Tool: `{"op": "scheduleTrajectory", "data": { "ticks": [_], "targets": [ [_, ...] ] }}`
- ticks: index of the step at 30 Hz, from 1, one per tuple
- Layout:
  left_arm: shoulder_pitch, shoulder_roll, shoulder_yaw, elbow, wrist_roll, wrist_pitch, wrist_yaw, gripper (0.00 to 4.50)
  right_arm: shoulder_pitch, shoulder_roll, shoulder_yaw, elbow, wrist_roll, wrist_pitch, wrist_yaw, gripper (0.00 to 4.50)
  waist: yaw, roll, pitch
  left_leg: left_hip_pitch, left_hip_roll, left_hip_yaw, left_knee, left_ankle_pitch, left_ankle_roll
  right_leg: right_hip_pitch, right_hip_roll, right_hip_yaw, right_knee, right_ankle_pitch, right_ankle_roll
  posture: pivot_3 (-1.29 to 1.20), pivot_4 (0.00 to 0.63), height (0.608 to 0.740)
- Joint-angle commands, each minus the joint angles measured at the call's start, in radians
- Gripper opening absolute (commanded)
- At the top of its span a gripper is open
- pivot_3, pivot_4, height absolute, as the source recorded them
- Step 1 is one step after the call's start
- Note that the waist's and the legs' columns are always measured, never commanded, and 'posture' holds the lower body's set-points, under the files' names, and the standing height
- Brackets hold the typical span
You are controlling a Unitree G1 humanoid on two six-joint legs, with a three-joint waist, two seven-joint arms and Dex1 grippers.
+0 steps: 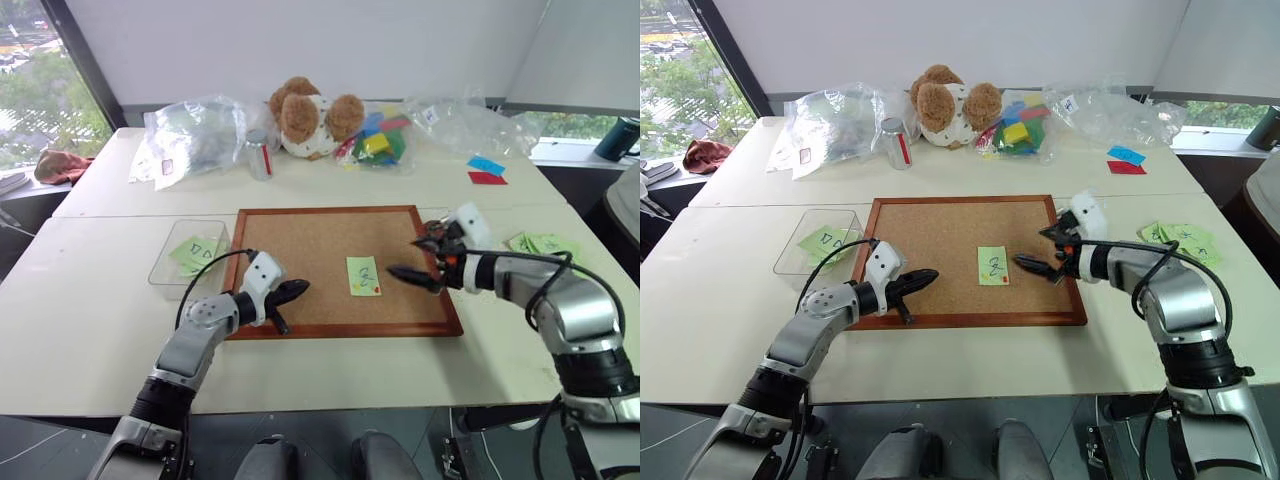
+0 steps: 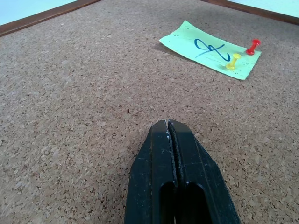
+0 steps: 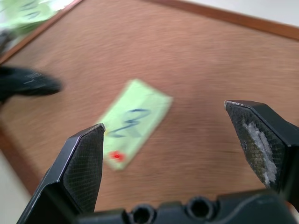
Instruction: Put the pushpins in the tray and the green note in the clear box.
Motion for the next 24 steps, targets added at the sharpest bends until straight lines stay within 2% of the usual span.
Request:
{"op": "scheduleTrajectory", "data": {
  "ticks": [1, 4, 17, 20, 22, 24],
  "targets": [
    [0.02, 0.012, -0.002, 0.023, 0.013, 0.031, -0.005, 0.0, 0.028, 0.017, 0.019, -0.073, 0.004, -0.007, -0.023, 3.56, 0.001, 0.0, 0.0, 0.0, 0.0, 0.0, 0.0, 0.0, 0.0, 0.0, 0.0, 0.0, 0.0, 0.0, 0.0, 0.0, 0.15, 0.74],
    [0.02, 0.013, -0.003, 0.021, 0.014, 0.033, -0.008, 0.0, 0.04, 0.032, 0.056, -0.077, -0.022, -0.019, -0.047, 2.1, 0.0, 0.0, 0.0, 0.0, 0.0, 0.0, -0.001, 0.0, 0.0, 0.0, 0.0, 0.0, 0.0, 0.0, 0.0, 0.0, 0.15, 0.74],
    [0.031, 0.022, 0.001, 0.009, 0.018, 0.037, -0.006, 0.0, 0.062, 0.074, 0.138, -0.036, -0.065, -0.075, -0.068, 2.1, -0.001, 0.0, 0.0, 0.0, 0.0, 0.0, -0.001, 0.0, 0.0, 0.0, 0.0, 0.0, -0.001, 0.0, 0.0, 0.0, 0.15, 0.74],
    [0.036, 0.024, 0.001, 0.003, 0.019, 0.04, -0.003, 0.0, 0.059, 0.073, 0.142, -0.022, -0.069, -0.081, -0.061, 1.16, -0.001, 0.0, 0.0, 0.0, 0.0, 0.0, -0.001, 0.0, 0.0, 0.0, 0.0, 0.0, -0.001, 0.0, 0.0, 0.0, 0.15, 0.74],
    [0.039, 0.024, 0.0, -0.004, 0.018, 0.043, -0.002, 0.0, 0.059, 0.073, 0.145, -0.013, -0.074, -0.084, -0.061, 0.2, -0.001, 0.0, 0.0, 0.0, 0.0, 0.0, -0.001, 0.0, 0.0, 0.0, 0.0, 0.0, -0.001, 0.0, 0.0, 0.0, 0.15, 0.74],
    [0.043, 0.026, 0.0, -0.01, 0.017, 0.045, -0.003, 0.0, 0.062, 0.07, 0.152, -0.008, -0.084, -0.088, -0.06, 0.04, -0.001, 0.0, 0.0, 0.0, 0.0, 0.0, -0.001, 0.0, 0.0, 0.0, 0.0, 0.0, -0.001, 0.0, 0.0, 0.0, 0.15, 0.74]
  ]
}}
